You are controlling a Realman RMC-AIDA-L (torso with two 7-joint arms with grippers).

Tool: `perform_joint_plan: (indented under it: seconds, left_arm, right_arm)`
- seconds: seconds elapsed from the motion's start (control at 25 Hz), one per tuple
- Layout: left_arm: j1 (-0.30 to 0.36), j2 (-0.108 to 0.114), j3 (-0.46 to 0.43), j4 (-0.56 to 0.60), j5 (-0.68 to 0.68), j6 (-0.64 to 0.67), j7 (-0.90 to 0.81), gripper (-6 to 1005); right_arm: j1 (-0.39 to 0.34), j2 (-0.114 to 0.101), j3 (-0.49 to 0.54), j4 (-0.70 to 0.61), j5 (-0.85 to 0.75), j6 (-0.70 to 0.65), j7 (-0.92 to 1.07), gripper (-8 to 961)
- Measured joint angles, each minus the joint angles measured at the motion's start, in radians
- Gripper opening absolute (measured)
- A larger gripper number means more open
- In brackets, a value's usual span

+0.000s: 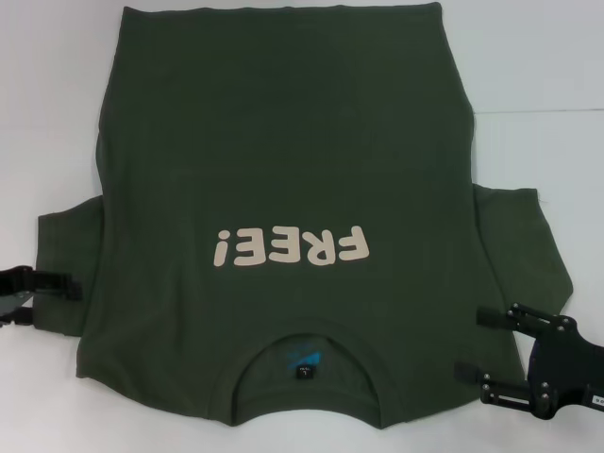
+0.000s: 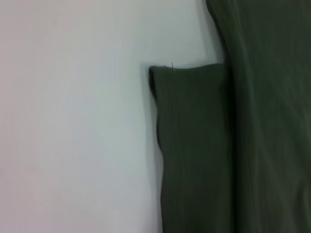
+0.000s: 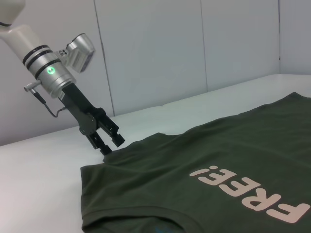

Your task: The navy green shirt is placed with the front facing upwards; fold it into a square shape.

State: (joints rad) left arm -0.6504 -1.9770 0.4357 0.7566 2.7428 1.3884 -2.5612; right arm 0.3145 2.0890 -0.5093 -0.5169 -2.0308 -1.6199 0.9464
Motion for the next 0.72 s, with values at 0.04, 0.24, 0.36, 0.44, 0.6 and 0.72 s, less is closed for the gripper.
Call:
perform_joint_plan:
  seconds: [0.04,0.24,0.36,0.44,0.6,0.72]
  left_arm:
    - [0.0,0.0,0.003,-0.001,0.0,-0.001,-0.001,891]
    - [-0.001,-0.002,0.004,-0.004,-0.003,-0.002,-0.001,876]
    - [-0.001,-0.002,0.004,-0.007,-0.008,-0.002,-0.002,868]
    - [-0.002,-0.002,0.004,-0.009,-0.01,-0.002,-0.002,862]
    - [-0.011,-0.003,0.005,-0.022,-0.015,-0.002,-0.002,850]
    - [-0.019,-0.003,0.005,-0.034,-0.015,-0.006,-0.002,842]
  right_arm:
    - [0.0,0.0,0.0,0.0,0.0,0.0,0.0,830]
    - [0.0,0.0,0.0,0.0,0.0,0.0,0.0,830]
    - [0.0,0.0,0.0,0.0,0.0,0.0,0.0,830]
    - [0.0,0.0,0.0,0.0,0.0,0.0,0.0,830]
    - [0.0,0.0,0.0,0.0,0.0,0.0,0.0,830]
    - [0.0,0.0,0.0,0.0,0.0,0.0,0.0,830]
